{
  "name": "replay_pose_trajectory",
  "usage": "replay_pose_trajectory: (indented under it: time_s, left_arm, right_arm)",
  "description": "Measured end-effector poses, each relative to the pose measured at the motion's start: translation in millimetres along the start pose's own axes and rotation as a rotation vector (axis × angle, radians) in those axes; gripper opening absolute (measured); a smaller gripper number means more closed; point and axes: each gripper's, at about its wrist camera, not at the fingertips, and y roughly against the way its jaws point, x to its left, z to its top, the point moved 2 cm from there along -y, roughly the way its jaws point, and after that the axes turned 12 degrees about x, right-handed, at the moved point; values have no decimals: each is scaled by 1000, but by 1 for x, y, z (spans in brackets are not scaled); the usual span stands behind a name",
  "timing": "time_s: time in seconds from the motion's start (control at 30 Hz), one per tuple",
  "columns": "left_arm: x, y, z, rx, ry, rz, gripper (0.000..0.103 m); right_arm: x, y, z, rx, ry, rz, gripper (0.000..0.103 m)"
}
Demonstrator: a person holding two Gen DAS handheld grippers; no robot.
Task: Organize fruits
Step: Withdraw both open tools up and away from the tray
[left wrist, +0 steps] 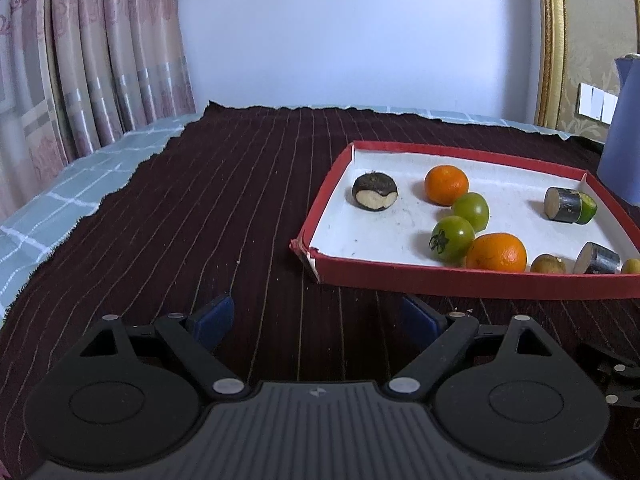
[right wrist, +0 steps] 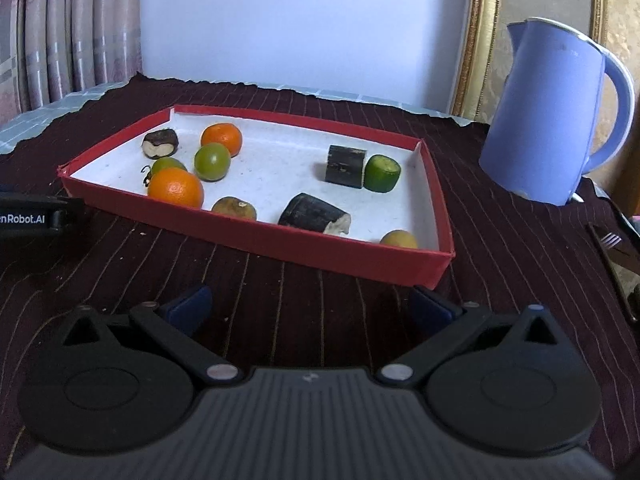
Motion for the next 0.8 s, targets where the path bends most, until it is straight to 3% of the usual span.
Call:
replay_pose_trajectory:
  time_s: [0.27, 0.8]
  left_arm:
    - [2, -7, 0, 46, 16, 0, 90]
    - [-4, -10, 0, 62, -23, 7, 90]
  right_arm:
    - [-11, -14, 7, 46, -41, 81, 103]
    - [-9, -15, 6, 39, -35, 75, 103]
